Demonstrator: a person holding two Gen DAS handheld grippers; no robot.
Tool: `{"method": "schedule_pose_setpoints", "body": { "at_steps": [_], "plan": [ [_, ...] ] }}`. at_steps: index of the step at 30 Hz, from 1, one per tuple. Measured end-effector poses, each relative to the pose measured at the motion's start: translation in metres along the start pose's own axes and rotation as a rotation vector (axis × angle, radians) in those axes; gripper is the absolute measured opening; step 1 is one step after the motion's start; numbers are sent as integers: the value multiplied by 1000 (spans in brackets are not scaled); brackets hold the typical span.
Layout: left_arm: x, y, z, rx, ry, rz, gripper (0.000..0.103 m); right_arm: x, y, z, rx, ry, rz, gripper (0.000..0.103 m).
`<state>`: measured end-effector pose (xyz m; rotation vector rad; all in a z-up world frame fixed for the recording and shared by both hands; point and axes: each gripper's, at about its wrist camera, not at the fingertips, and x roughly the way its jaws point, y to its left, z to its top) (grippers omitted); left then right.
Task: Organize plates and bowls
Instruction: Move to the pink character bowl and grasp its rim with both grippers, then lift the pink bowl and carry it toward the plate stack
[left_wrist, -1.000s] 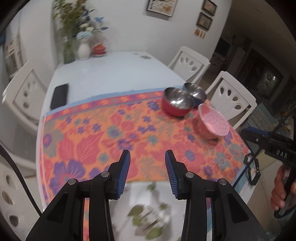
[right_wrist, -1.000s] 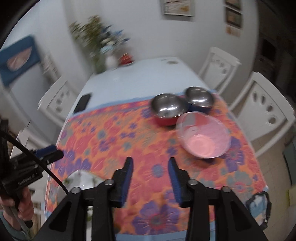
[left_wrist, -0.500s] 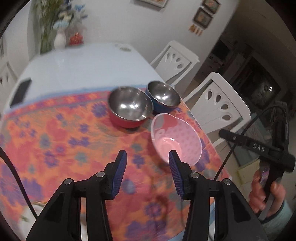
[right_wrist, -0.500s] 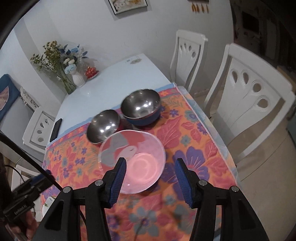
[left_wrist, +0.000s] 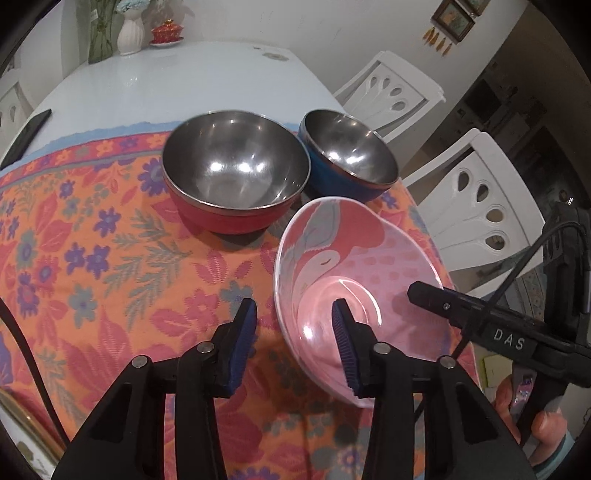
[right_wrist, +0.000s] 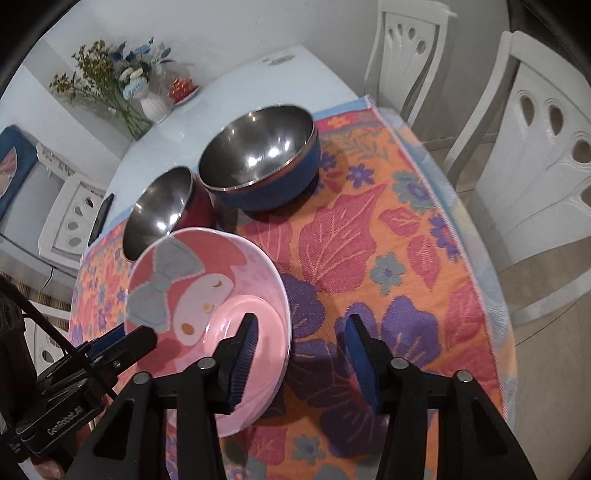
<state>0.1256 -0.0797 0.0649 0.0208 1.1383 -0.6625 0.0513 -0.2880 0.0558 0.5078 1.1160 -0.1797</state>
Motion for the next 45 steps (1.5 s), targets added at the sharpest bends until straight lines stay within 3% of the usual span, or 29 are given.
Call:
{"method": "schedule_pose_setpoints", "body": {
  "at_steps": [5,10,15,23,34,39,45],
  "plan": [
    [11,4,-2,-34,4,-9,31,17,1,0,-20,28,11,36],
    [20,2,-5,-28,11,-14,16,25,3,-4,-38,40,7,22],
    [24,-5,-8,-17,12,-11,15,30,9,-8,-53,47,26,13],
    [16,-5,-14,-17,10,-19,15,27,17,-13,-59,48,28,12],
    [-34,-20,-27,24,-41,-23,15,-13,33,-35,-88,52,26,12],
    [-61,-30,-45,74,-57,-7,15,-38,38,-56,-101,60,43,13],
    [-69,-30,-77,93,-11,5,15,-49,42,-88,-146,112,39,13]
  ]
}}
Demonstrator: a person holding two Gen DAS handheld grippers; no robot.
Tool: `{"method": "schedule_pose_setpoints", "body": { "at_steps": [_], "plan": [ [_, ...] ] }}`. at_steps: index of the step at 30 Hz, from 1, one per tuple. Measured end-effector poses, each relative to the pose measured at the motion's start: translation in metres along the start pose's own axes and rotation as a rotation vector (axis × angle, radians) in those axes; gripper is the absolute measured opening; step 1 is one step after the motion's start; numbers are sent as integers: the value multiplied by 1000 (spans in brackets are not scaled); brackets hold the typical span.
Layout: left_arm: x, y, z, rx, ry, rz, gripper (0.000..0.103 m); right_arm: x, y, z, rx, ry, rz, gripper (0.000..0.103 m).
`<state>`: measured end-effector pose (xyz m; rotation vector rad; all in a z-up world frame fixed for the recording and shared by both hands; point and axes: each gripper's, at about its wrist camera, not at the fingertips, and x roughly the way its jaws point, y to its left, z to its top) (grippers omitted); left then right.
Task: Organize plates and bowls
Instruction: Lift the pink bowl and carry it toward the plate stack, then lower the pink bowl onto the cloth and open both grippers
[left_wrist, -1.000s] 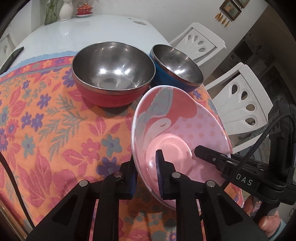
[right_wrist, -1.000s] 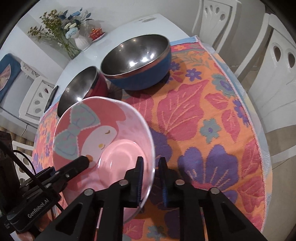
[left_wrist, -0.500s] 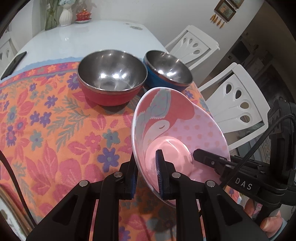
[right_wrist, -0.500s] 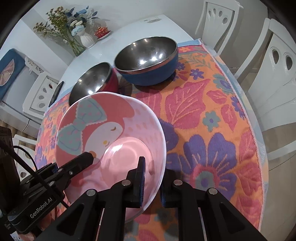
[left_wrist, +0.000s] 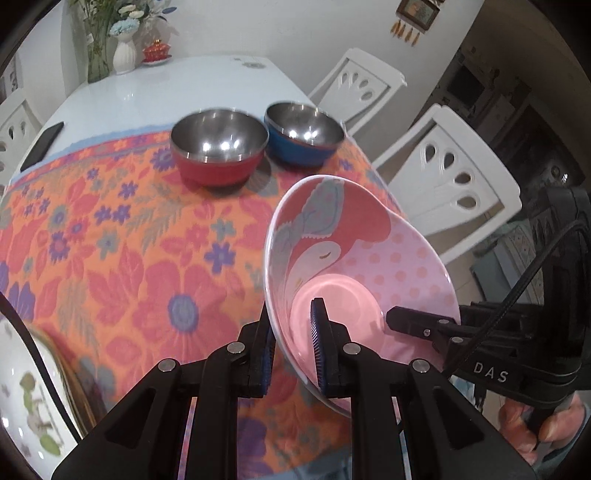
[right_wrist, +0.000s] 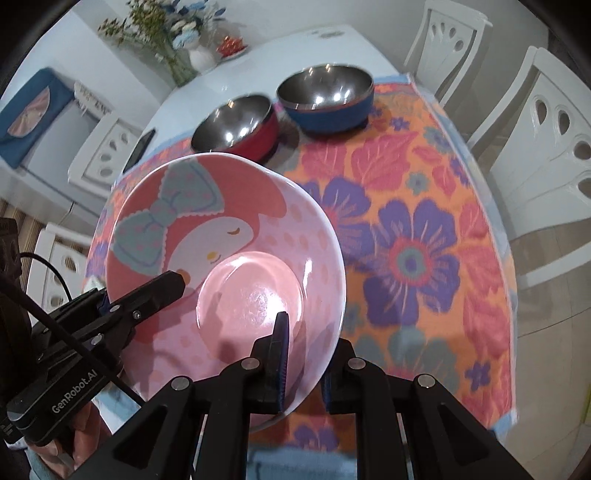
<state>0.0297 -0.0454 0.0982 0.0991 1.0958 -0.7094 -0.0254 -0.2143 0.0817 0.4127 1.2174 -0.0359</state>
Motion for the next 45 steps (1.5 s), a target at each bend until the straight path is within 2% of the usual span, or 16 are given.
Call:
{"method": "schedule_pose_setpoints", "body": {
  "at_steps": [6,19,27,37,42,44,45],
  "plan": [
    [5,8,-23,-36,45,-4,15,11,7,-21,-46,44,-26,14],
    [24,15,-53,-50,135,-31,15,30,4,-34,-43,107,-33,14],
    [13,22,-60,-39,132,-59,15,21,0,-38,-51,116,-13,14],
    [-15,21,-54,21,118,-36,15,-16,0,-40,-82,82,16,14],
    [-34,26,-30,-19,73,-22,16,-43,1,-21,-84,5,62,14],
    [-41,31,-15,-53,36,-18,20,-52,6,-6,-84,-51,85,14],
    [-45,36,-3,-83,10,-16,32,-54,8,3,-83,-72,92,16]
  ]
}}
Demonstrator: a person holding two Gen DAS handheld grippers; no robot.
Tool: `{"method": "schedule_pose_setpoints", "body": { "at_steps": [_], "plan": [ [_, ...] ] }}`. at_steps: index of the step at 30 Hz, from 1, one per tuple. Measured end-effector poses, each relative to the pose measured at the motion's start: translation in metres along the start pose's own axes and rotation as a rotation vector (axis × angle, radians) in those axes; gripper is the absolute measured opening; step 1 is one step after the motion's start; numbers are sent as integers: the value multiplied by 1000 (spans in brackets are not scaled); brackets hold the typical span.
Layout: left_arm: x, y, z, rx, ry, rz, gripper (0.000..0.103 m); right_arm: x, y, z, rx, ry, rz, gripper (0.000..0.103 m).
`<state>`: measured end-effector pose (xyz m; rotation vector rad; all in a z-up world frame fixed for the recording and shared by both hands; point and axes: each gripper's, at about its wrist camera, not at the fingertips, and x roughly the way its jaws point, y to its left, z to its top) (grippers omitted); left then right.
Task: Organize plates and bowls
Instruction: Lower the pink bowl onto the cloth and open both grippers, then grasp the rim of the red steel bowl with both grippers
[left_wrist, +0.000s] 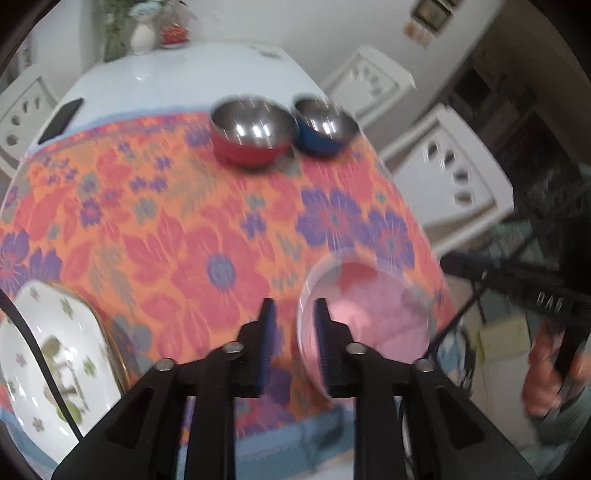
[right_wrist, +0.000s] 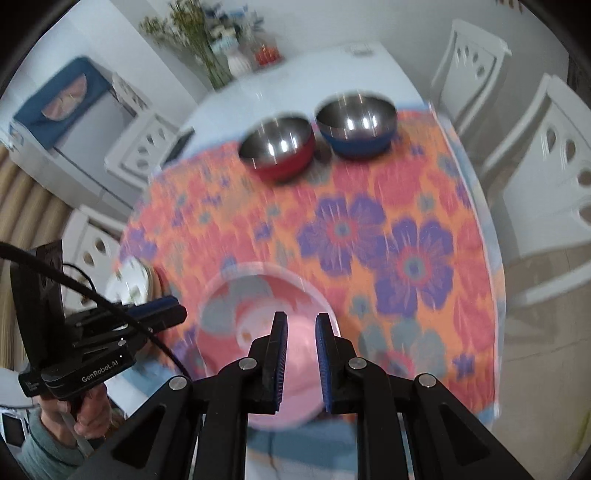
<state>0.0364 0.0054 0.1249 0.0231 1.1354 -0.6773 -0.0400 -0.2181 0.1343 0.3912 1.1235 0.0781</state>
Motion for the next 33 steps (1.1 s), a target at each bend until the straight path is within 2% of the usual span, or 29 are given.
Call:
{"method": "schedule_pose_setpoints", "body": {
  "at_steps": [1,3,4,6,10,15,18,23,26,29,30,33],
  "plan": [
    [-3,5,12,-32,-23,3,36,0,2,7,1,-10,5,19],
    [-7,16,38,-82,-61,-12,36,3,6,26,12,-32,22,26],
    [-8,21,52,-100,-81,-15,36,5,7,35,22,-42,34,38],
    [-5,31,77,-119,-100,-3,36,10,8,54,52,-65,65,54],
    [17,50,124,-132,-84,1,36,29,8,95,134,-94,92,54],
    [63,74,168,-159,-20,-17,36,73,2,137,234,-51,88,54],
    [89,83,184,-160,21,-36,41,110,-3,156,263,-6,60,54],
    [132,92,201,-134,72,-27,41,157,-15,171,305,46,28,51],
    [150,98,204,-141,78,-37,41,178,-18,175,307,71,13,44],
    [158,100,203,-129,72,-56,37,192,-18,178,292,85,7,38],
    [161,99,203,-120,69,-61,29,196,-17,178,281,87,-1,37],
    [166,97,202,-101,74,-72,19,204,-11,179,259,95,-20,33]
  ]
}}
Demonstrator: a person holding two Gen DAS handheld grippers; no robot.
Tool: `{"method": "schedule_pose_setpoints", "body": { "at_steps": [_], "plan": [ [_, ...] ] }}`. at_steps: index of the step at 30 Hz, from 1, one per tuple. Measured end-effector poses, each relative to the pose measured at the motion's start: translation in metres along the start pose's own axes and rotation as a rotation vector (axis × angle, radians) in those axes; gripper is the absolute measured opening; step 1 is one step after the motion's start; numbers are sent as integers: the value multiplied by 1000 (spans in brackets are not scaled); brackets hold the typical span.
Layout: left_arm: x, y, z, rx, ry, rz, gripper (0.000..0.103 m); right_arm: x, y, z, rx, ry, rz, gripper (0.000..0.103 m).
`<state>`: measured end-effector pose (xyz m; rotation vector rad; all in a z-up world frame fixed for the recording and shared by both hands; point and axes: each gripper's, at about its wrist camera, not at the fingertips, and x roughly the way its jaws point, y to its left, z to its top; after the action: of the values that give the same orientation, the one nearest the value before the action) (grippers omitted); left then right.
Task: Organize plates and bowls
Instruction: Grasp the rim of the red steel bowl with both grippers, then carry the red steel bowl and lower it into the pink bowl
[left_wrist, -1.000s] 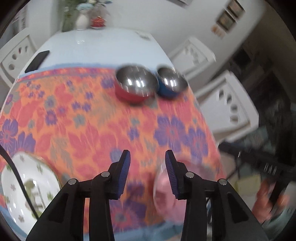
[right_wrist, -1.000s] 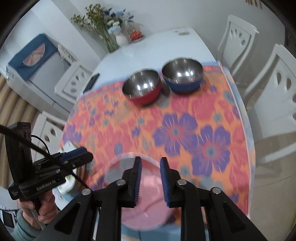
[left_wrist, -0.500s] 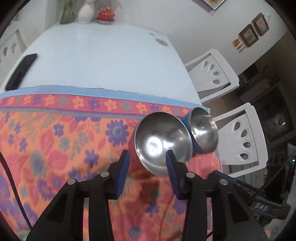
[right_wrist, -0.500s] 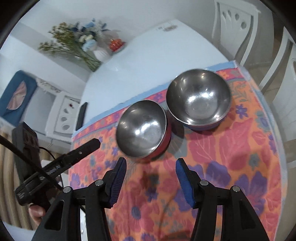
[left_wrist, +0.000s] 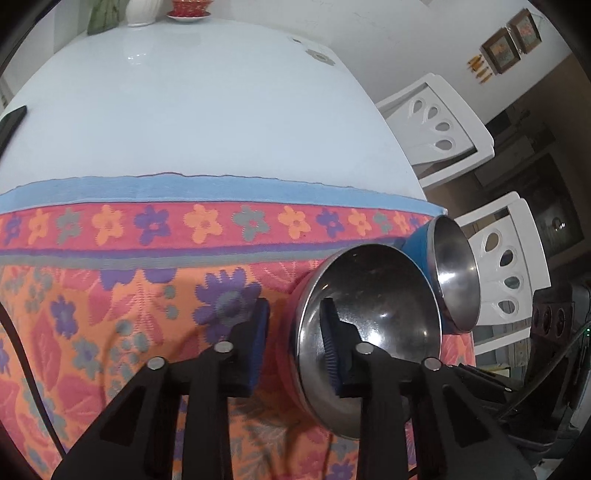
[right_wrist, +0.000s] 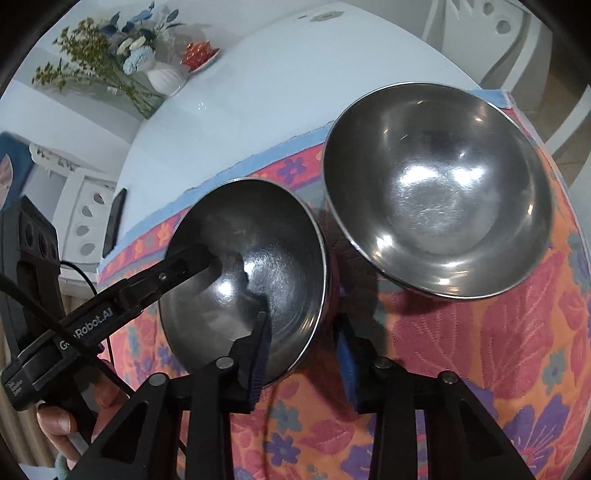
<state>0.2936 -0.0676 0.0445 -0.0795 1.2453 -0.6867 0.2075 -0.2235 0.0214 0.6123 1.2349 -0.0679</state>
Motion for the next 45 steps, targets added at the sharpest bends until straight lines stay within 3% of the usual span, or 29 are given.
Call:
{"method": "schedule_pose_setpoints", "body": {
  "at_steps": [11,20,32,41,45],
  "plan": [
    [-10,-5,-2,18,-22,11,19,0,4,-7,-23,0,-30,31],
    [-61,-23,-22,26,-81,7,19,-40,18,-27,-37,-34,-9,31],
    [-135,-74,-102,60,-119,-19,19,-132,30,-97,-87,-78,-46,31],
    [-155,-120,-178,160,-79,-12,19,-174,7,-171,-94,-64,-83,31],
    [-145,-133,-214,209,-31,13,18,-178,-4,-208,-105,-39,-132,31]
  ]
}}
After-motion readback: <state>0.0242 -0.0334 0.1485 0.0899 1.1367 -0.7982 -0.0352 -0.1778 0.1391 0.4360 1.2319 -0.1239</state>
